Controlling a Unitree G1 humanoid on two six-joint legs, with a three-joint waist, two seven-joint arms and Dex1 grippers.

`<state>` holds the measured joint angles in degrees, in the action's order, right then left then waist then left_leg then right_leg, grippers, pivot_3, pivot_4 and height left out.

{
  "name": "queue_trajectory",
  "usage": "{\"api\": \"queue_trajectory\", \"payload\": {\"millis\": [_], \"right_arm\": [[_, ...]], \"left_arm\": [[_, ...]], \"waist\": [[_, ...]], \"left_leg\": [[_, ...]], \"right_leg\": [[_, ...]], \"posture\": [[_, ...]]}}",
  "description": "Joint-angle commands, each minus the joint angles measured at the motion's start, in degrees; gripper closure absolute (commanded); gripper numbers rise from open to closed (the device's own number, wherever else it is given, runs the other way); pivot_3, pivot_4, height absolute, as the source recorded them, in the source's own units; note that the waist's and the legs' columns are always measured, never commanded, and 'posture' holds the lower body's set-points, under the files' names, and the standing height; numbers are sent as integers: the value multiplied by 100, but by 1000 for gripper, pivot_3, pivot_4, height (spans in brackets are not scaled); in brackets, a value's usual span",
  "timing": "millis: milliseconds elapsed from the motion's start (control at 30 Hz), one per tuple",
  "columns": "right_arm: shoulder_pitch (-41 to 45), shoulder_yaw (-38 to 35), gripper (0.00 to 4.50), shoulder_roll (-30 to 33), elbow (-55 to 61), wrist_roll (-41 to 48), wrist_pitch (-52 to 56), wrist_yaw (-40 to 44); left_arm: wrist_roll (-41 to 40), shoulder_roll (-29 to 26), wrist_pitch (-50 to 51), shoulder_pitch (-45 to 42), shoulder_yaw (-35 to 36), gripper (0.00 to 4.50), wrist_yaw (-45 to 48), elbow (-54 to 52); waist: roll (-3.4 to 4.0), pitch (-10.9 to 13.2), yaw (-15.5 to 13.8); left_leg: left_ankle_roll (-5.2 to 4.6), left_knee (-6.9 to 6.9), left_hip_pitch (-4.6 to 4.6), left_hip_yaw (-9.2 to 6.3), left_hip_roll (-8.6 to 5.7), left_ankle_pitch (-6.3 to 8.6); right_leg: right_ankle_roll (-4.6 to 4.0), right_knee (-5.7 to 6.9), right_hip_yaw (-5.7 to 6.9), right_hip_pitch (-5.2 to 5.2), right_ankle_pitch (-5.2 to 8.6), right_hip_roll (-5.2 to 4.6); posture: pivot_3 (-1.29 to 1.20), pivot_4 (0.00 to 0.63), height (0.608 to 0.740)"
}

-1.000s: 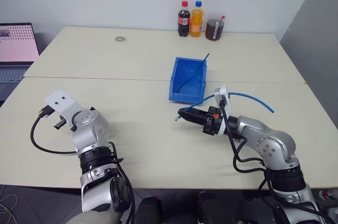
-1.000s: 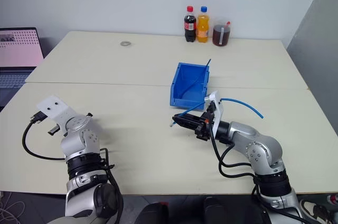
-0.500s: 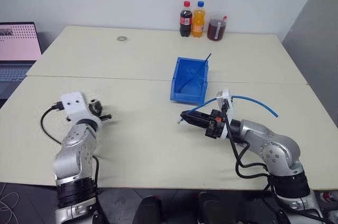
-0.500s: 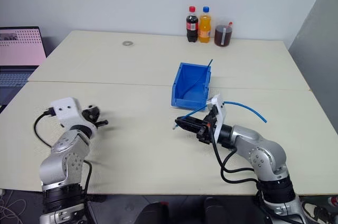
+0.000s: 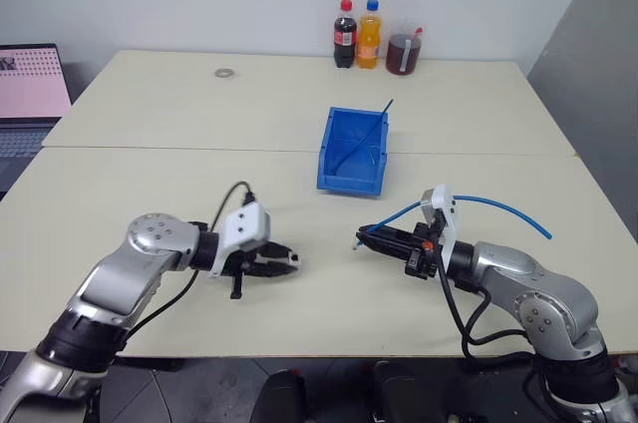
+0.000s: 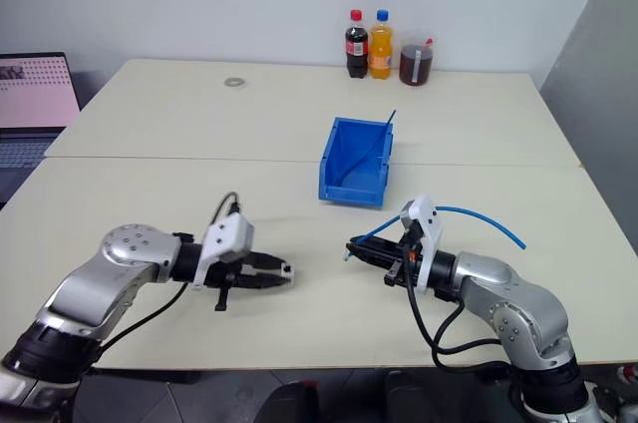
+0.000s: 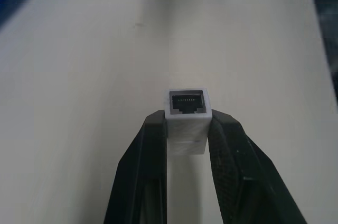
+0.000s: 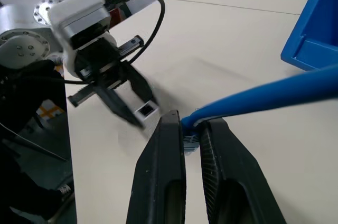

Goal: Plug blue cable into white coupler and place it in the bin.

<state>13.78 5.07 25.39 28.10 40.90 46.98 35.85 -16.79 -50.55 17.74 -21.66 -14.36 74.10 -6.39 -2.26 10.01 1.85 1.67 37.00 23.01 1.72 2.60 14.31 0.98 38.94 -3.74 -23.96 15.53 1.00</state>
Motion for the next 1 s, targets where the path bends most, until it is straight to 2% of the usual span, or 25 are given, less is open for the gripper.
{"api": "queue_trajectory", "payload": {"millis": [33,233,400,600,1000], "right_arm": [[3,164,4393,27,386,-224,-283,-11],[98,452,4393,1,372,-637,-592,4],[291,834,4393,-119,109,-984,-863,141],[486,1209,4393,-345,-248,-1272,-1103,266],[239,1884,4393,-692,-691,-2189,-1978,258]], "left_arm": [[471,150,-704,-534,-417,3741,551,467],[884,453,-1170,-799,-741,3741,789,947],[1022,683,-977,-821,-790,3741,757,876],[1204,737,-904,-799,-814,3741,767,882],[1204,670,-808,-608,-798,3741,832,662]], "waist": [[0,0,-3],[-1,-1,7],[-2,-2,-4],[-4,-5,-19],[-3,-8,-15]], "left_leg": [[0,1,1,0,-1,0],[-1,3,9,6,-2,1],[-2,6,7,1,0,0],[-2,12,6,-1,0,0],[-2,13,1,-2,1,0]], "right_leg": [[0,0,0,0,0,3],[1,0,-4,-8,0,6],[2,3,-2,-6,0,6],[5,3,0,0,-2,2],[5,5,1,5,-2,2]], "posture": [[0,150,740],[0,150,740],[0,150,740],[0,150,740],[0,150,740]]}}
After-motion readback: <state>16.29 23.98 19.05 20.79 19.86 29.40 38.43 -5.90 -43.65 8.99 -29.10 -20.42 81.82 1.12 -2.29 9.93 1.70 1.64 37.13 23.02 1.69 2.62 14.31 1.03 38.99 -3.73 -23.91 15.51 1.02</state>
